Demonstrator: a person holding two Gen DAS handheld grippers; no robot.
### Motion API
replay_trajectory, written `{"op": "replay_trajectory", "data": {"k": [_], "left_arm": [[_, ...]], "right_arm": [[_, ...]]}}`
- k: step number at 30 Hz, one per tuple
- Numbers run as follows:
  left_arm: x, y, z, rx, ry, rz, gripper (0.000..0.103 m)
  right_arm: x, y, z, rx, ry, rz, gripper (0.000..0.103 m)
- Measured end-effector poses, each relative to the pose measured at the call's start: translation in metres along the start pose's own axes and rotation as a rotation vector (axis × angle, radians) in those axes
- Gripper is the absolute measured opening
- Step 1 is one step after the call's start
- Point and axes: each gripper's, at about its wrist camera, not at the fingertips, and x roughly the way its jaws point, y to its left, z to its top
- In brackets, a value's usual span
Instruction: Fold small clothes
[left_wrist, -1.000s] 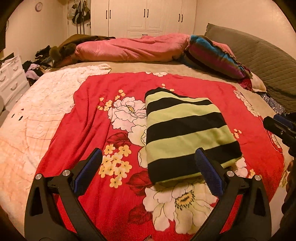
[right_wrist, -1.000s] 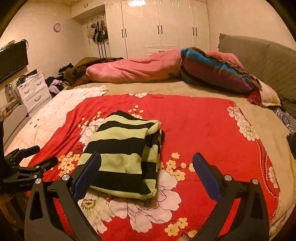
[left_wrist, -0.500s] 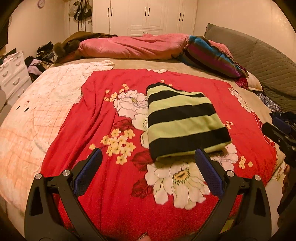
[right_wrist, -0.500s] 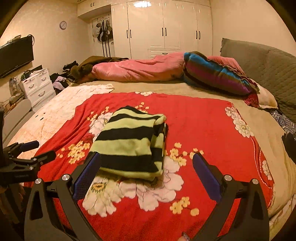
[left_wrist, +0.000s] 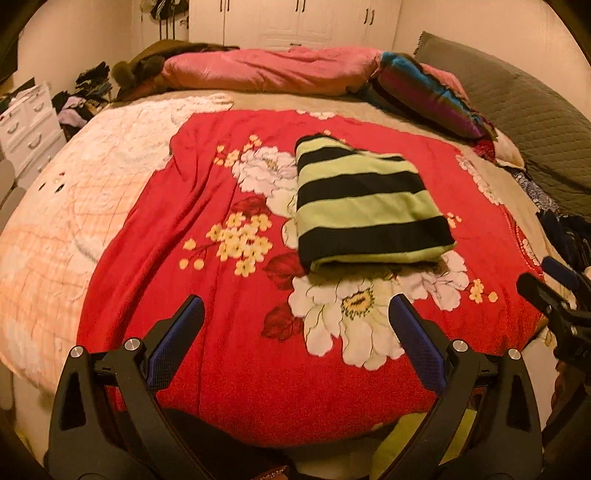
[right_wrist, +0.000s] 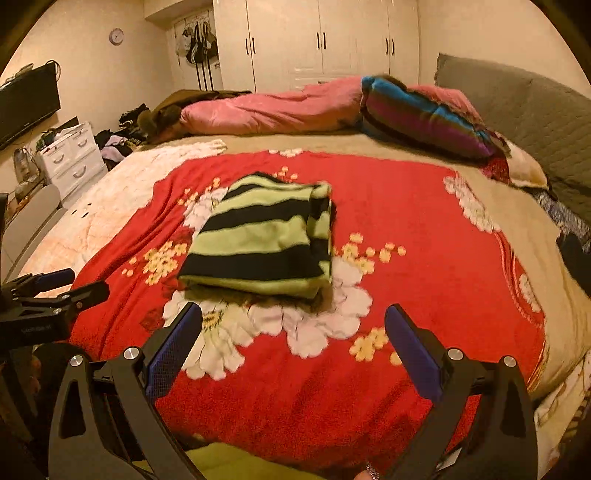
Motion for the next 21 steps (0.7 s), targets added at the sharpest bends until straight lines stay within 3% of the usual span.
{"op": "replay_trajectory", "data": {"k": [21], "left_arm": [[-0.0013, 0.0011, -0.0031, -0.014, 0.005, 0.013, 0.094]], "right_arm": [[0.0026, 0.0099, -0.0056, -0.020, 0.005, 0.009, 0.099]]}}
